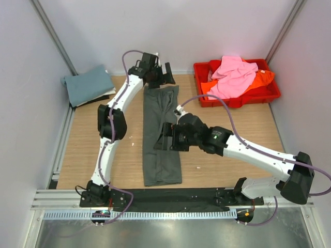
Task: Fold and stack the t-shirts
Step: Fold the tshirt
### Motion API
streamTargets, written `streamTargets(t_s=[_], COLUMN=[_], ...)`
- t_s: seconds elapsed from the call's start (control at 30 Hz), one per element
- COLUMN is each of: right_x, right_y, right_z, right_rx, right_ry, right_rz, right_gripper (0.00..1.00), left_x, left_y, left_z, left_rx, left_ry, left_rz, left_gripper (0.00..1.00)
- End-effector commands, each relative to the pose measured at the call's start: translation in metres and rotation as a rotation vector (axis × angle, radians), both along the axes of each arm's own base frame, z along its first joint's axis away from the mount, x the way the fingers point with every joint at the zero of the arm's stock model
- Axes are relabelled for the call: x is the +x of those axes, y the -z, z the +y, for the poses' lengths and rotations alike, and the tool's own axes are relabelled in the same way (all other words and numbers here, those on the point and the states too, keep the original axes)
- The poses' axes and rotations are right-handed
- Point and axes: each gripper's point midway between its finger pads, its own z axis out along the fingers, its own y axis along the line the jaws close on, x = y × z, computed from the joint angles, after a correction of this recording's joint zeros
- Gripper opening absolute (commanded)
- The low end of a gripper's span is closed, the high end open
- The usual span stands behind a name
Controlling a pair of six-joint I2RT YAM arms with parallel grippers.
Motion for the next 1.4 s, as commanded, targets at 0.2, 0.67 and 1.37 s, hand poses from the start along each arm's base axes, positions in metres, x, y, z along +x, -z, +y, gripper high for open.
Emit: streamTargets(t_s=[0.2,0.67,1.37], right_x=[0.067,-0.033,-0.055], right_y=[-0.011,0.104,0.163], right_z=[-0.082,-0.082,-0.065], right_rx=[-0.217,-0.154,-0.177], right_ry=[0.249,0.209,0.224], right_rz=[-0.190,0.094,0.148], right_gripper=[0.94,0.80,0.56], left_x=[-0.097,-0.417,-0.464], left_y=[-0.158,0.015,0.097], left_z=[0.087,0.095,0.118], left_rx=[0.092,0.050,0.067], left_ry=[-0.138,-0.076,-0.179], left_rz=[-0.134,0.272,0.392], left_gripper=[1.00,0.96,0.76])
